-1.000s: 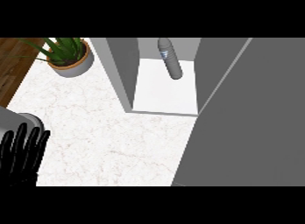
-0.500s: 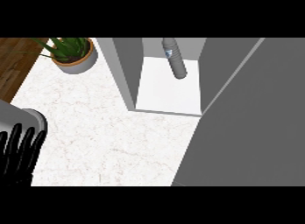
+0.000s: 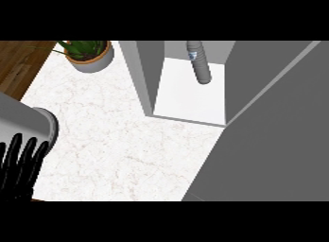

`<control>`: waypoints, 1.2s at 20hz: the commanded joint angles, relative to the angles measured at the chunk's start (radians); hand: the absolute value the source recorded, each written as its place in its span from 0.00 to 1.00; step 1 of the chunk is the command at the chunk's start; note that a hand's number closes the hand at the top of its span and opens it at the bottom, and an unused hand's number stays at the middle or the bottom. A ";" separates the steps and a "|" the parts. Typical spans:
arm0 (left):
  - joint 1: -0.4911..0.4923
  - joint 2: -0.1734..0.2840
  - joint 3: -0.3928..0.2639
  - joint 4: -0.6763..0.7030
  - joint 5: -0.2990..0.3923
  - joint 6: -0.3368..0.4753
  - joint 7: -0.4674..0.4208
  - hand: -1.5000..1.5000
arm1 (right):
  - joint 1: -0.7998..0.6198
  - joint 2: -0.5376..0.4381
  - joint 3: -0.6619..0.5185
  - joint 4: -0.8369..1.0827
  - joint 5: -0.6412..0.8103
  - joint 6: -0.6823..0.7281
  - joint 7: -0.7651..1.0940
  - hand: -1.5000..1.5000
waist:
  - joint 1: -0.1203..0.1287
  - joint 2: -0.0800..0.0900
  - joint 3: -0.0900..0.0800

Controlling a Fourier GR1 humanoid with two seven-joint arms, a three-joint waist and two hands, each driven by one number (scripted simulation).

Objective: Pick up the bottled water, place it into the cabinet and close the cabinet

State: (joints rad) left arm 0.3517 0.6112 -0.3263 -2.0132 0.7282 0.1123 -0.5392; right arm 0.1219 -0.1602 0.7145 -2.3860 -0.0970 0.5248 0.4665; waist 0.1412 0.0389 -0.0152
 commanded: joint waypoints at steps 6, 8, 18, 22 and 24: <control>0.009 0.016 0.006 0.009 0.009 -0.044 -0.006 0.00 | -0.028 0.153 0.008 0.206 -0.251 -0.135 0.090 1.00 | 0.024 0.008 0.002; 0.003 0.017 0.019 0.014 0.012 -0.044 -0.009 0.00 | -0.003 0.153 -0.049 0.197 -0.256 -0.183 0.034 1.00 | -0.002 0.008 0.004; 0.038 0.014 0.040 0.021 0.024 -0.050 -0.027 0.00 | 0.021 0.154 -0.234 0.210 -0.238 -0.341 -0.060 1.00 | -0.030 0.005 0.006; 0.023 0.017 0.046 0.018 0.029 -0.055 -0.020 0.00 | -0.095 0.155 -0.315 0.297 -0.260 -0.418 -0.067 1.00 | -0.008 0.004 0.008; 0.029 0.032 0.045 0.025 0.042 -0.085 -0.011 0.00 | -0.176 0.156 -0.348 0.368 -0.264 -0.487 -0.078 1.00 | 0.005 0.003 0.007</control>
State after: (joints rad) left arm 0.3775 0.6320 -0.2833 -1.9936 0.7589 0.0507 -0.5582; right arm 0.0671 -0.0584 0.4074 -2.1387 -0.3844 0.1975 0.3993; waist 0.1302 0.0420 -0.0092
